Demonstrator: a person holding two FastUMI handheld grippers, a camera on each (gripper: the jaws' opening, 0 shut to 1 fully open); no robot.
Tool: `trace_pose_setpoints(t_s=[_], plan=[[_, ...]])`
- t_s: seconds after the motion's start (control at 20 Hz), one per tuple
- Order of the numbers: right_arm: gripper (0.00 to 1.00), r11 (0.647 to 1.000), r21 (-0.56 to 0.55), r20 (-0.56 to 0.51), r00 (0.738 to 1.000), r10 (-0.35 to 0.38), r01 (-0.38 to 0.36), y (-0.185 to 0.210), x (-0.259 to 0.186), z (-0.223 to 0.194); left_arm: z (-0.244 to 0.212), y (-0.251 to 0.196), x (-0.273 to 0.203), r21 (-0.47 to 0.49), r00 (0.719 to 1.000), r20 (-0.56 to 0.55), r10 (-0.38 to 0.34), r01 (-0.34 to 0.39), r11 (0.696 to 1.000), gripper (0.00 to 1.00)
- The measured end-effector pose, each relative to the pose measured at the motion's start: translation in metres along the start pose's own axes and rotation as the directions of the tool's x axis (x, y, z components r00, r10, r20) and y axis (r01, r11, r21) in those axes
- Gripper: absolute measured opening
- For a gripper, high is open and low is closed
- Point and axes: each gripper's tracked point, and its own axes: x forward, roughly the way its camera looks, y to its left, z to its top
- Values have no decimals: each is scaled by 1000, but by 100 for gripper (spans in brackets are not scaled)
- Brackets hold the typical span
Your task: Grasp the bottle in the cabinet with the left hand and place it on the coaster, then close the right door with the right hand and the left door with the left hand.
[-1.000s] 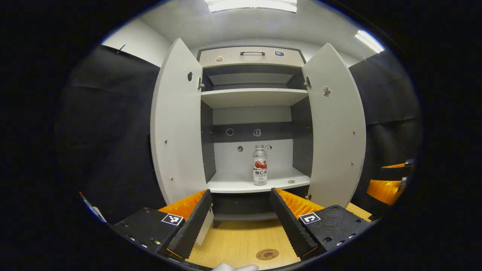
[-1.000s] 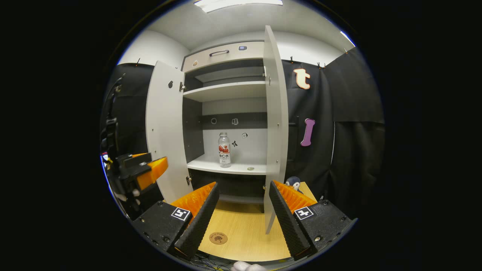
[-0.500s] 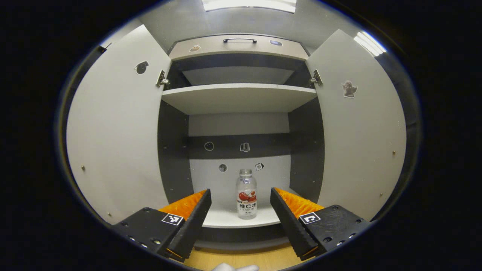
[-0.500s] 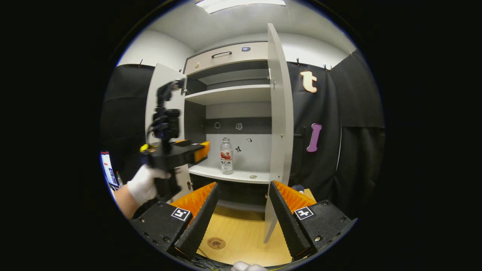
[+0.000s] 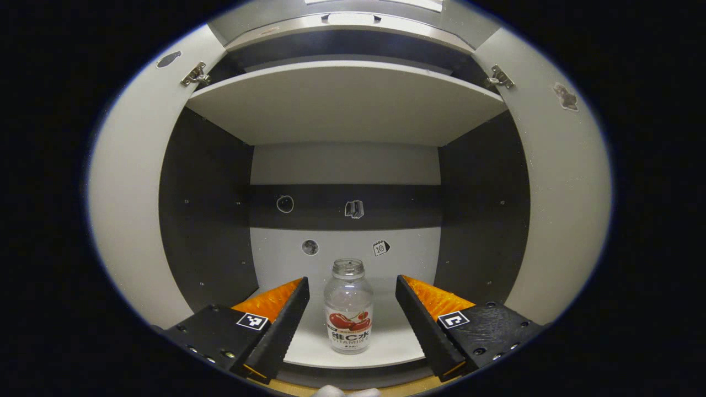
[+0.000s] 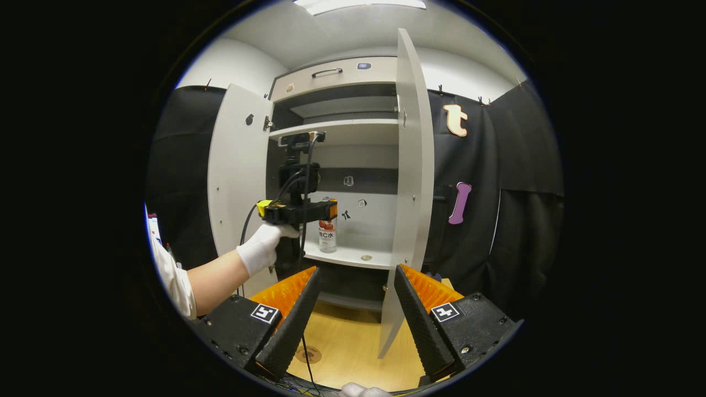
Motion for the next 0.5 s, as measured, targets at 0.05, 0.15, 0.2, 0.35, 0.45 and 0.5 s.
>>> trace_pose_setpoints(t_s=[0.05,0.15,0.2,0.35,0.45,0.5], plan=[[83,1000,3,-4,1000,-1,1,-1,2,-1,-7,-1,11,1,1000,-9,3,-3,1000,96],[83,1000,3,-10,1000,-8,8,-3,4,-3,-21,0,29,12,999,-33,11,-10,1000,96],[83,1000,3,-14,1000,-11,11,-4,6,-2,-28,1,36,20,999,-46,20,-19,1000,96],[83,1000,-4,-19,1000,-15,15,-7,10,-4,-40,2,54,18,997,-64,31,-30,999,96],[83,1000,-11,-24,999,-22,22,-10,13,-6,-43,2,64,19,998,-55,31,-30,999,96],[83,1000,-6,-29,999,-23,23,-11,14,-7,-43,3,66,22,998,-52,36,-35,999,96]])
